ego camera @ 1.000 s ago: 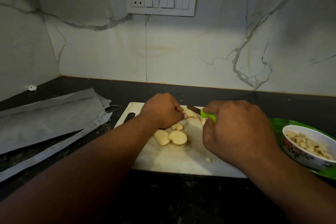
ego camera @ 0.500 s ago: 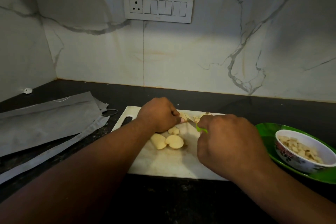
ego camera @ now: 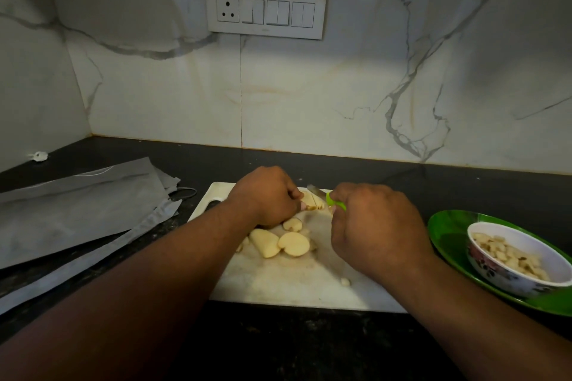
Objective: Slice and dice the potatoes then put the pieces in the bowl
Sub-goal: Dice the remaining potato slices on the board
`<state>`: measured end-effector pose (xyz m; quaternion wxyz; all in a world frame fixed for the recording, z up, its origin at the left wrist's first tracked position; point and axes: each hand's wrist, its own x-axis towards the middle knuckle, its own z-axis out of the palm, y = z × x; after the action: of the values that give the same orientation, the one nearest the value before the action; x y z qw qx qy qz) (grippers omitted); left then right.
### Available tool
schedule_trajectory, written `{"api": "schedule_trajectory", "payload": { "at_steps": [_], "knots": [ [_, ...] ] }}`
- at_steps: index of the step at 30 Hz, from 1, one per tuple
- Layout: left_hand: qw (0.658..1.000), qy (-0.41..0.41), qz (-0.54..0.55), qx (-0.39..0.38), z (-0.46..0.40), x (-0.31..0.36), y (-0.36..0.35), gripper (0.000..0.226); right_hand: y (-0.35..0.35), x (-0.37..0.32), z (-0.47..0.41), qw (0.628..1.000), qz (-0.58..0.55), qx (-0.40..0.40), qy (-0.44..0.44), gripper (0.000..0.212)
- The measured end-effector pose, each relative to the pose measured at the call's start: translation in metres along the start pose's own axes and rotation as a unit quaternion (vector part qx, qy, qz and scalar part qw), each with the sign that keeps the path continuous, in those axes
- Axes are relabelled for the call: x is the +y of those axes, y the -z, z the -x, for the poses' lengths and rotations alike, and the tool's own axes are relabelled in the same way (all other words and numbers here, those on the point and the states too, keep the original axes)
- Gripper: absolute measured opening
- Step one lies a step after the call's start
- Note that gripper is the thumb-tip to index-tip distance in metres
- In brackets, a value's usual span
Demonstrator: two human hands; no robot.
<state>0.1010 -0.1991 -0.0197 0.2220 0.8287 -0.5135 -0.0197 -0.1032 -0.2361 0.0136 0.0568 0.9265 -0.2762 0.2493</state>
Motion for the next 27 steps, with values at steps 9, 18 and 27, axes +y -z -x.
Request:
{"api": "schedule_trajectory", "payload": {
  "at_steps": [9, 18, 27],
  "knots": [
    [1.0, 0.002, -0.003, 0.009, -0.003, -0.001, -0.004, 0.024, 0.011, -0.006, 0.013, 0.999, 0.006, -0.03, 0.018, 0.029],
    [0.997, 0.015, 0.067, 0.026, -0.004, -0.006, -0.004, 0.014, 0.028, -0.006, 0.013, 0.999, -0.001, 0.032, -0.04, 0.02],
    [0.996, 0.016, 0.081, 0.027, -0.004, -0.008, -0.004, 0.011, 0.0, -0.009, 0.0, 0.999, -0.03, -0.018, 0.002, 0.024]
  ]
}}
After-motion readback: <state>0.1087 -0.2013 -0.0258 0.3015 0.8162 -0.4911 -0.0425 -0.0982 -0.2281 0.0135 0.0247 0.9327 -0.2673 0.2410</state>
